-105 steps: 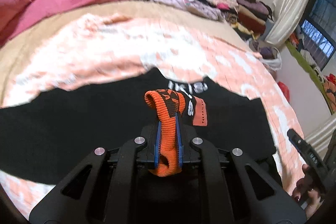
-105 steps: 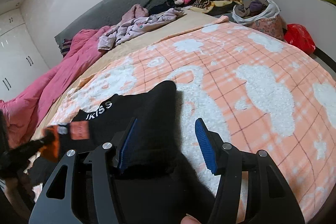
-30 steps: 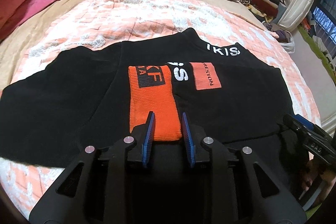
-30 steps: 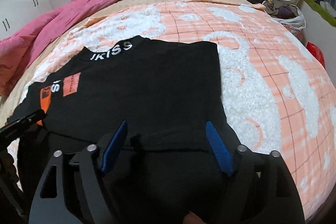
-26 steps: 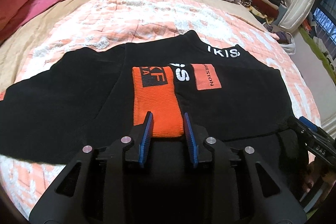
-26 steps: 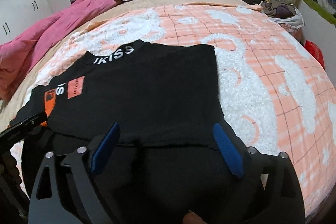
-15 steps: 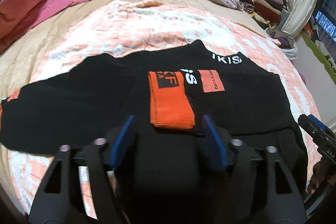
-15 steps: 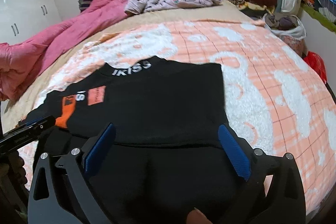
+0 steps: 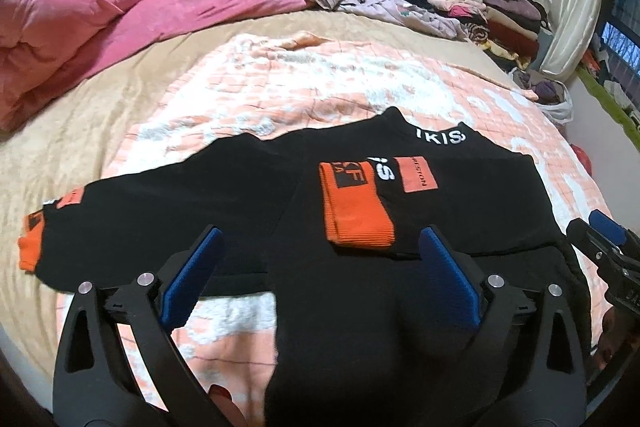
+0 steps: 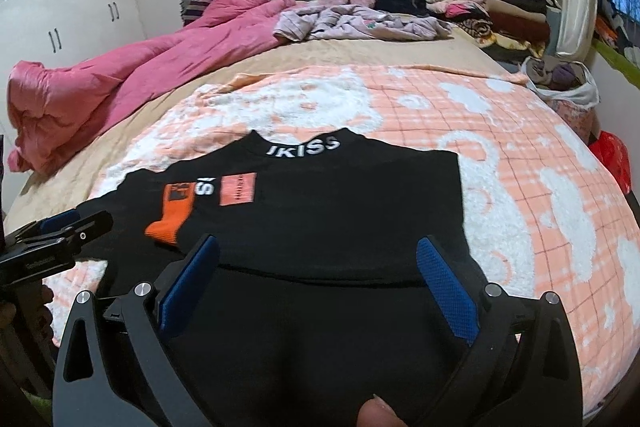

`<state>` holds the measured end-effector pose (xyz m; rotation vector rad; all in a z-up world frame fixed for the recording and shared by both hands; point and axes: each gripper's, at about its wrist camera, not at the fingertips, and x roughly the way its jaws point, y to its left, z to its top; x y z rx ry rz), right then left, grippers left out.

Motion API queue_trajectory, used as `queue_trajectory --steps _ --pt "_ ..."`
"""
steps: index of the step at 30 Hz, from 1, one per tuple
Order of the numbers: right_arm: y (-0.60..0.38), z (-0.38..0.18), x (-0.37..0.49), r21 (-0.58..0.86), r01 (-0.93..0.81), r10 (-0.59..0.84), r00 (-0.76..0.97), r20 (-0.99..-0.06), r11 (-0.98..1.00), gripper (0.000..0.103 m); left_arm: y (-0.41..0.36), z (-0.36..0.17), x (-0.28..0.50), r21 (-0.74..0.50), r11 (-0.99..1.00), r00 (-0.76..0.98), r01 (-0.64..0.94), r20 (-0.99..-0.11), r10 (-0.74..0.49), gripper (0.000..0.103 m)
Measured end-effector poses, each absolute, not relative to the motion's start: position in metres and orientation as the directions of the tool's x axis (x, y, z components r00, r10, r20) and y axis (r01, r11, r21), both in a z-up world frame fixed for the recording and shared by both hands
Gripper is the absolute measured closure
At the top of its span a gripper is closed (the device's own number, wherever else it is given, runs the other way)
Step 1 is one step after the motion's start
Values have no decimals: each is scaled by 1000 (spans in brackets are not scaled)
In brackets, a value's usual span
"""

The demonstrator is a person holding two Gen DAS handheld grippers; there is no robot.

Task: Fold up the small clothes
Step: 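Move the left tool to the orange cuff of the other sleeve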

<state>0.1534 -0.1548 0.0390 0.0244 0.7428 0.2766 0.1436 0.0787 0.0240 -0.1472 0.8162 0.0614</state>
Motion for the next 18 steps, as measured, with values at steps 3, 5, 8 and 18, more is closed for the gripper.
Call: queue_trajectory --steps 3,5,8,18 --pt "-146 44 149 110 -259 266 707 -656 960 5 87 26 139 -110 986 688 -128 -726 8 10" --pt "-140 46 148 110 -268 273 708 -651 957 5 93 28 136 -116 984 692 -138 -722 12 10" --pt "-129 51 144 107 -290 289 710 -642 951 5 104 31 130 -124 980 703 -156 -711 22 10" --pt "-86 61 137 73 -366 329 708 -625 928 5 145 34 111 -145 961 714 -235 -696 69 10"
